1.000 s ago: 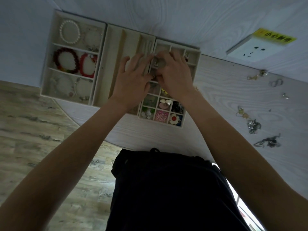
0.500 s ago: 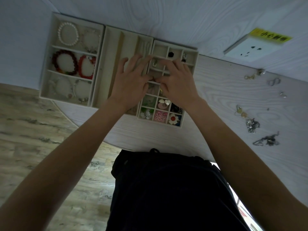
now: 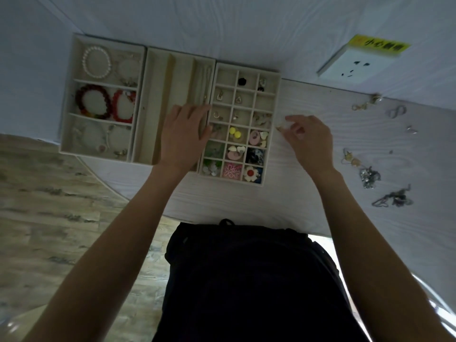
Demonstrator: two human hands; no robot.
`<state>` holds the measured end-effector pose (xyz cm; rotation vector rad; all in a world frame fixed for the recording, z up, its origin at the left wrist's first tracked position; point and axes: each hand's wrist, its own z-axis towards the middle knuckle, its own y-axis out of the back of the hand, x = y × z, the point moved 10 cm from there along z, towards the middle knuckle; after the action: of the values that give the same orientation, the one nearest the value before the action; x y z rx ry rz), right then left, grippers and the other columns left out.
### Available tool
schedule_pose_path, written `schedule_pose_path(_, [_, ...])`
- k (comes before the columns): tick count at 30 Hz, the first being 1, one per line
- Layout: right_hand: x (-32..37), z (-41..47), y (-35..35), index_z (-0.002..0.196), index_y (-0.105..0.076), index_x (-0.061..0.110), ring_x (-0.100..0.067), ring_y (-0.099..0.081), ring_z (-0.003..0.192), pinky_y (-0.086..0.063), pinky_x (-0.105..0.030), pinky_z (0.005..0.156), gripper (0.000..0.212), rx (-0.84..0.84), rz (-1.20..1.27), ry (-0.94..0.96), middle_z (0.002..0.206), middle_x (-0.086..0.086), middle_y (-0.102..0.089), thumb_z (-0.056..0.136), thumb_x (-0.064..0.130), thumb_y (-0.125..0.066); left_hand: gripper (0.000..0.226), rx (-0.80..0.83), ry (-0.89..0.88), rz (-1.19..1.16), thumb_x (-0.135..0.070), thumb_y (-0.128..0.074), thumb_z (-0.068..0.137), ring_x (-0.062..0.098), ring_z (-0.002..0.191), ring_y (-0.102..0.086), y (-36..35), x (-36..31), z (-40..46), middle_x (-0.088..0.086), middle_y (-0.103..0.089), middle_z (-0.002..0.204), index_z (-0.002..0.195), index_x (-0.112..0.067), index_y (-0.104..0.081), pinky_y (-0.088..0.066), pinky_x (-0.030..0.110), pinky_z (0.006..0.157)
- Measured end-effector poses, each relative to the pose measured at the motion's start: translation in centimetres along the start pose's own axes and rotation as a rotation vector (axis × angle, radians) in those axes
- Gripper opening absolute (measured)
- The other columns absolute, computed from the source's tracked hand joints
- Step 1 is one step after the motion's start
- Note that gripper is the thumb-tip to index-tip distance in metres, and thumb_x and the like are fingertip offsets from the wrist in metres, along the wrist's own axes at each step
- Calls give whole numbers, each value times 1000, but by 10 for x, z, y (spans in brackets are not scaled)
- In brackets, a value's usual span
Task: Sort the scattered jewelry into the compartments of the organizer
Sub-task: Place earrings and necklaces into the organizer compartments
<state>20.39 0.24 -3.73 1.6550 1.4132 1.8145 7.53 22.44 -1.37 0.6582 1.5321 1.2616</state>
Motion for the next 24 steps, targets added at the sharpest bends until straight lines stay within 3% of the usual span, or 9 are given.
schedule_pose_path(5, [9,10,-11,96,-71,19,-22,-61,81,-49,-33,70,15,27,-138,29,93,-5,-65,90,23,-58,40,51,130,-125,-23,-59,88,29,100,-53,-1,7,0,10,-62,109,128,-19,-56,-39,34,86])
schedule_pose_path(10, [15,5,-13,95,-63,9,-27,-53,93,-34,-29,64,15,12,-291,108,95,-10,-59,93,18,-52,39,77,198,-199,-23,-59,87,21,94,-57,-3,9,0,3,-61,109,126,-24,-56,-39,25,78])
schedule_pose_path(13, [24,3,-14,91,-60,4,-30,-53,85,-31,-30,59,11,-4,-361,176,89,-14,-58,91,12,-52,39,88,221,-207,-23,-58,88,18,91,-57,-4,11,-1,2,-60,110,127,-25,-55,-38,23,76])
schedule_pose_path(16, [28,4,-19,87,-58,1,-32,-55,74,-31,-30,57,6,14,-335,194,80,-17,-58,87,6,-54,38,78,207,-200,-21,-58,88,19,90,-57,-3,9,-2,4,-60,109,126,-23,-56,-38,24,75])
schedule_pose_path(24, [24,-1,-19,87,-63,2,-32,-56,70,-36,-29,58,7,-12,-255,224,80,-16,-60,86,6,-57,38,74,200,-179,-18,-58,87,24,84,-58,-3,8,-3,8,-60,103,125,-21,-57,-41,28,71])
